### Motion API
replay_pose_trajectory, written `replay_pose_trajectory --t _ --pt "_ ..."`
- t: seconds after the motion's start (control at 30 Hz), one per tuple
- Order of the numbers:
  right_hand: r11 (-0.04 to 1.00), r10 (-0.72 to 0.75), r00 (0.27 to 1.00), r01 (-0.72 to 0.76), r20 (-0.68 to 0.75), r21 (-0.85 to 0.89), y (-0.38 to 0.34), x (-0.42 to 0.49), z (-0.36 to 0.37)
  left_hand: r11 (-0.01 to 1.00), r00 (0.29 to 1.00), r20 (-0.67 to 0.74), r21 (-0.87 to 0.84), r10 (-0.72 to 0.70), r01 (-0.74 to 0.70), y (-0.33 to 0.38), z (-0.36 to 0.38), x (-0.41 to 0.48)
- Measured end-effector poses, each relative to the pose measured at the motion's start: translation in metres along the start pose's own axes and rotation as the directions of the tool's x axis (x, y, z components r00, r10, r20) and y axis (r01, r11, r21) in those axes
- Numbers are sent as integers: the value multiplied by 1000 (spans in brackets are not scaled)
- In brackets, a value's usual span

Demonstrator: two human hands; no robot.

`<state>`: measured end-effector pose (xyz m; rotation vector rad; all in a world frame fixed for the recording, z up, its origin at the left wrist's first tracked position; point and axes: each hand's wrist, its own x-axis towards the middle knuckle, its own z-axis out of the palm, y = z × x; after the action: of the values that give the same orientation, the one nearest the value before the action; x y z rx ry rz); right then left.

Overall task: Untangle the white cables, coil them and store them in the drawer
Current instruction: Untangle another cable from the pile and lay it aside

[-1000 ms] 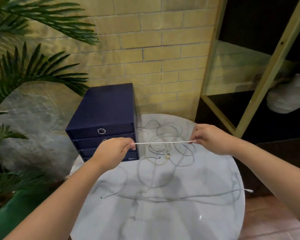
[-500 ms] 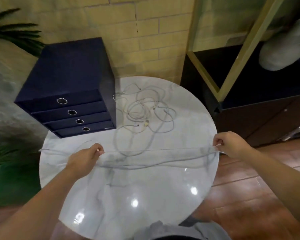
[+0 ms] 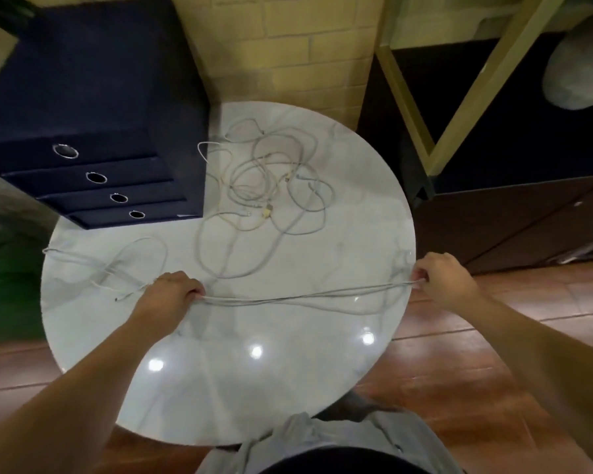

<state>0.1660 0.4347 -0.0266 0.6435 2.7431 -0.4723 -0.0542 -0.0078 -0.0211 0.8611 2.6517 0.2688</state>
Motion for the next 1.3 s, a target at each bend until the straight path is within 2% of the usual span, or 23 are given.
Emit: replay_pose_trajectory --t 0.23,0.37,0.53,0.63,0.73,0.9,1.07,1.2,1.3 --pt "989 0 997 10 -72 149 10 5 2 999 999 -13 -6 -47 47 12 10 -1" --pt "976 -67 991 89 -117 197 -14 5 3 999 999 -30 -25 -40 39 11 13 -1" --pt "916 -271 956 292 -114 276 -103 10 11 998 999 -33 -69 -1 -1 9 15 1" --pt "857 -425 903 422 -58 294 -176 13 32 995 999 -33 -94 31 -34 3 14 2" --pt "837 -493 870 477 -8 269 -240 13 58 991 998 -23 -122 54 -56 -3 16 1" --pt "891 -415 908 394 51 225 -298 24 91 980 997 -27 -180 76 -80 -13 23 2" --pt "934 -311 950 299 33 193 -303 27 103 972 988 9 -182 156 -151 -19 24 1" --pt "949 -271 962 262 28 177 -305 27 106 971 967 108 -86 233 -224 -44 -7 -8" --pt "957 -237 971 228 27 177 -305 26 108 974 963 148 12 224 -228 -84 -40 -11"
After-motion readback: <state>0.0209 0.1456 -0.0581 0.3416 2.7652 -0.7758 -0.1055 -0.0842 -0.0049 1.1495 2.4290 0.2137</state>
